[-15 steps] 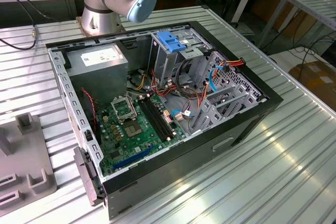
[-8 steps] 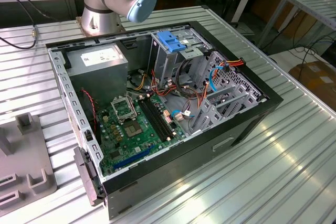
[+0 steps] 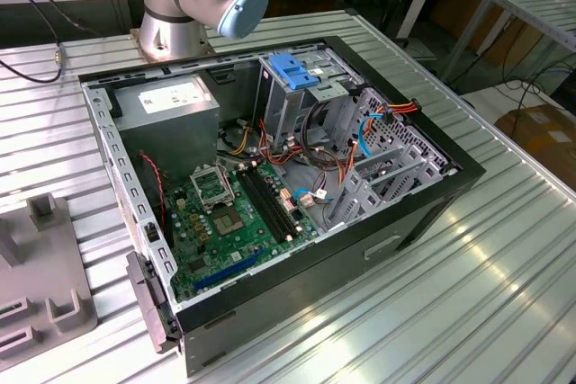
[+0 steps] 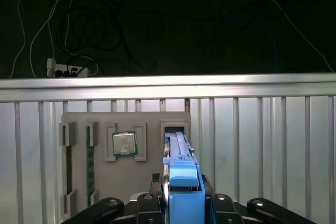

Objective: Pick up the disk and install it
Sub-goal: 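Pick up the disk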

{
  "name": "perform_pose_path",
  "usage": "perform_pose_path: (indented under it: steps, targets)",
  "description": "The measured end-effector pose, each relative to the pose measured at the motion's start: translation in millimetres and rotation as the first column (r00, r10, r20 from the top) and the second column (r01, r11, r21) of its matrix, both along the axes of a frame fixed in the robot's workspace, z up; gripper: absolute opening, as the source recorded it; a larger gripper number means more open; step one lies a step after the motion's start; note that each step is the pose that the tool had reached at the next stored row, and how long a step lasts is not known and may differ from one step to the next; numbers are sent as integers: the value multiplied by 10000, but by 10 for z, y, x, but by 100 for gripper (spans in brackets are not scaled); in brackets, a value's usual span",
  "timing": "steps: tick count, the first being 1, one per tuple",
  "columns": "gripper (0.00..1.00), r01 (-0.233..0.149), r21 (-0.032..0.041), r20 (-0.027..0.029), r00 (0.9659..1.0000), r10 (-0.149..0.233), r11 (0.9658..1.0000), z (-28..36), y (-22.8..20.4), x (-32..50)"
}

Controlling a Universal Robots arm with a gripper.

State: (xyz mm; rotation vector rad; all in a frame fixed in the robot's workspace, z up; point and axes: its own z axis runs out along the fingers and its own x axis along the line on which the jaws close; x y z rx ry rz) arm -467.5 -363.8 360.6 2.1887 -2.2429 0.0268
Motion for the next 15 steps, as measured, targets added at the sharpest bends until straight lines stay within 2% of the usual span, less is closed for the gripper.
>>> perform_pose_path:
  steps: [15]
  targets:
    - [37, 0, 0, 0, 10000, 0, 10000, 89, 0, 0]
